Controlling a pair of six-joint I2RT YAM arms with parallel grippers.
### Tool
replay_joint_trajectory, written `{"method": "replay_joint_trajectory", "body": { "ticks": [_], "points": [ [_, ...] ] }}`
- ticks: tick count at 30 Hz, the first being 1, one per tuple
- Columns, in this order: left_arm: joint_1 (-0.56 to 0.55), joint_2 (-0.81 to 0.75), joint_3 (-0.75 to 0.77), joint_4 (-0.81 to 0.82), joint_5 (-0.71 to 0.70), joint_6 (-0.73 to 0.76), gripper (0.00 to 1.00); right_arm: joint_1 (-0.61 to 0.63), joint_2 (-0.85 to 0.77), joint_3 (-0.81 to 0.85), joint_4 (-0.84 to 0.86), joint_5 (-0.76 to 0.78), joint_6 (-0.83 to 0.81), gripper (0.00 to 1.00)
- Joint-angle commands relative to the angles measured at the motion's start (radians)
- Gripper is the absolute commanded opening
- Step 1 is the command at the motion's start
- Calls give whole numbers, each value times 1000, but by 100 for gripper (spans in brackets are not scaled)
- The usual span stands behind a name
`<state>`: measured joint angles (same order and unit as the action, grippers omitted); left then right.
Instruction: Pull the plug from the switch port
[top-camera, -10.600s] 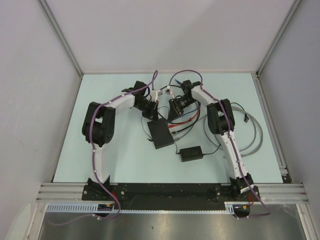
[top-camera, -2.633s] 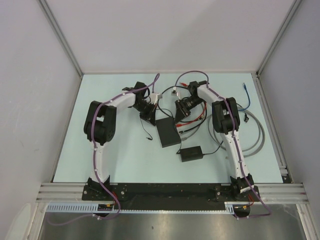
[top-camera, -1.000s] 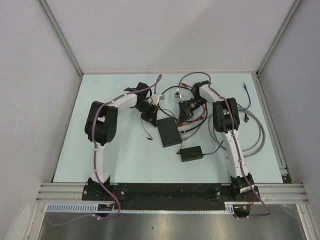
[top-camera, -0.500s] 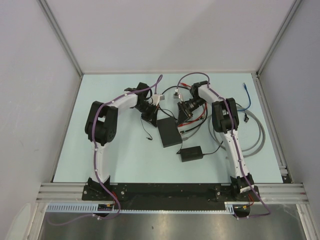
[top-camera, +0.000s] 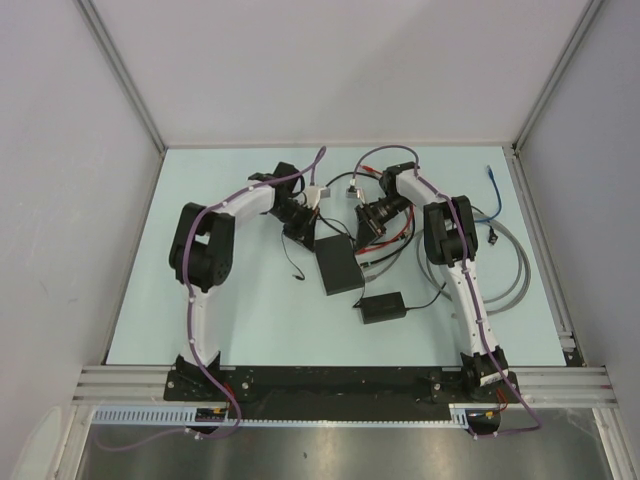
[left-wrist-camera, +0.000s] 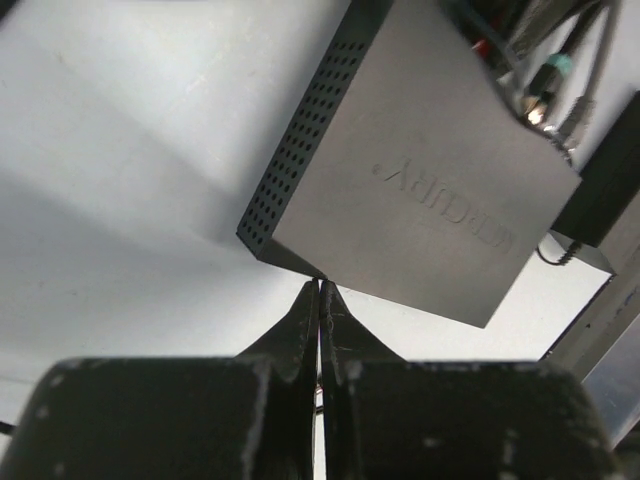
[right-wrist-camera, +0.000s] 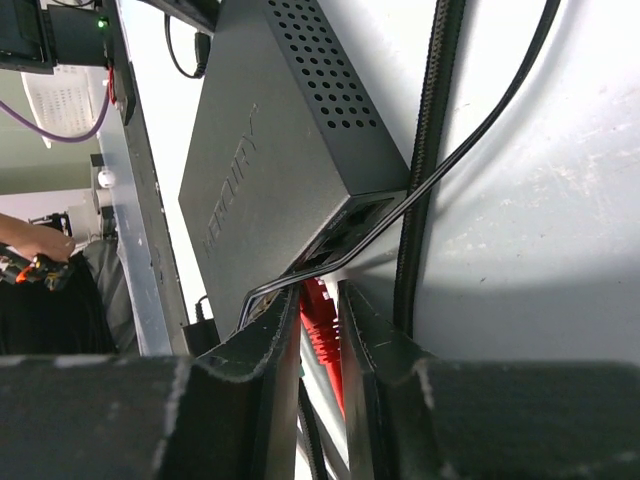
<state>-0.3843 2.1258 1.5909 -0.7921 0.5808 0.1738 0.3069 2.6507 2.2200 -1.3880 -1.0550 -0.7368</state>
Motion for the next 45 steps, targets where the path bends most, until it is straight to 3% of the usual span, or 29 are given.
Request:
{"method": "replay_joint_trajectory", "body": {
  "ticks": [1, 7, 14, 27, 45],
  "points": [
    [-14, -104, 89, 33, 99, 27, 0, 32, 32, -26, -89, 231, -12, 8],
    [-37, -49, 75, 40, 159, -14, 1, 38, 9, -39, -36, 337, 16, 3],
    [-113, 22, 35, 56, 65, -19, 0, 37, -1, -43, -32, 382, 22, 2],
    [-123, 79, 49, 80, -16, -56, 0, 14, -11, -33, -81, 457, 5, 1],
    [-122, 109, 93, 80, 5, -62, 0, -22, -104, -69, -126, 454, -204, 0]
  ]
}}
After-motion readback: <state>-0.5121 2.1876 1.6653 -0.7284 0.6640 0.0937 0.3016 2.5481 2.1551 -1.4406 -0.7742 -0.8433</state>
